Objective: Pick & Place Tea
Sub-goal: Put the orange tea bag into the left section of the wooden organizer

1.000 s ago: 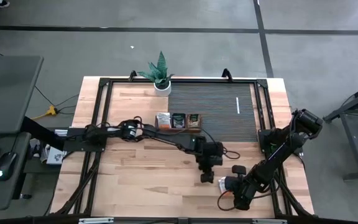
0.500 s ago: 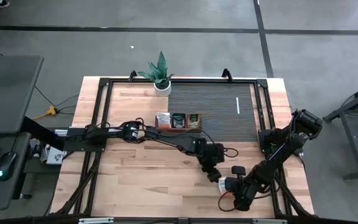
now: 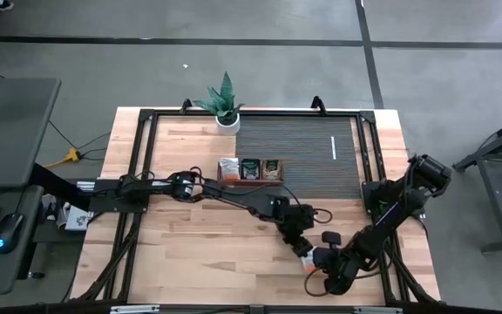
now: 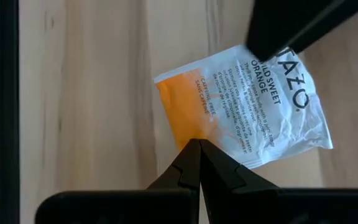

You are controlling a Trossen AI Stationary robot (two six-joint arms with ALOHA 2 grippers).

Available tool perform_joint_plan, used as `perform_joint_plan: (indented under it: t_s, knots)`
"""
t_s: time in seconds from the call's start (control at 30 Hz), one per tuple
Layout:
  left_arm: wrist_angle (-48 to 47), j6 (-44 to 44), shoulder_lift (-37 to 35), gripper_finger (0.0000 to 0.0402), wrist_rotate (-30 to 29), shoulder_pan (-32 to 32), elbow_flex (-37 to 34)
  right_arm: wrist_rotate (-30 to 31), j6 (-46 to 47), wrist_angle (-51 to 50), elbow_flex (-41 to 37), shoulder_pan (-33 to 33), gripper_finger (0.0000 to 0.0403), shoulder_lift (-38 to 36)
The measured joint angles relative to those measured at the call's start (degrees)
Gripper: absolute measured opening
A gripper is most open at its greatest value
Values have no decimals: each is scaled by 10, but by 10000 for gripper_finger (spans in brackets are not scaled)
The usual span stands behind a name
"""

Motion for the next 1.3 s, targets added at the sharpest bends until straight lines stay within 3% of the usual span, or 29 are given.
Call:
perform_joint_plan:
  t_s: [0.2,0.37,0.5,0.63,0.83,1.3]
  knots:
    - [16,-15,18,186,3,-9,3,11,-15,3,-1,-16,0,0]
    - [18,-35,20,186,47,-15,3,8,-36,8,0,-27,0,0]
    - [16,-26,21,181,28,-12,2,9,-37,9,0,-28,0,0]
    - [22,-23,21,137,36,-4,2,8,-36,10,0,-28,0,0]
    - [26,-20,21,16,57,3,2,7,-35,16,0,-28,0,0]
    - [24,-9,21,1,58,3,1,-36,4,12,-1,-29,0,-26]
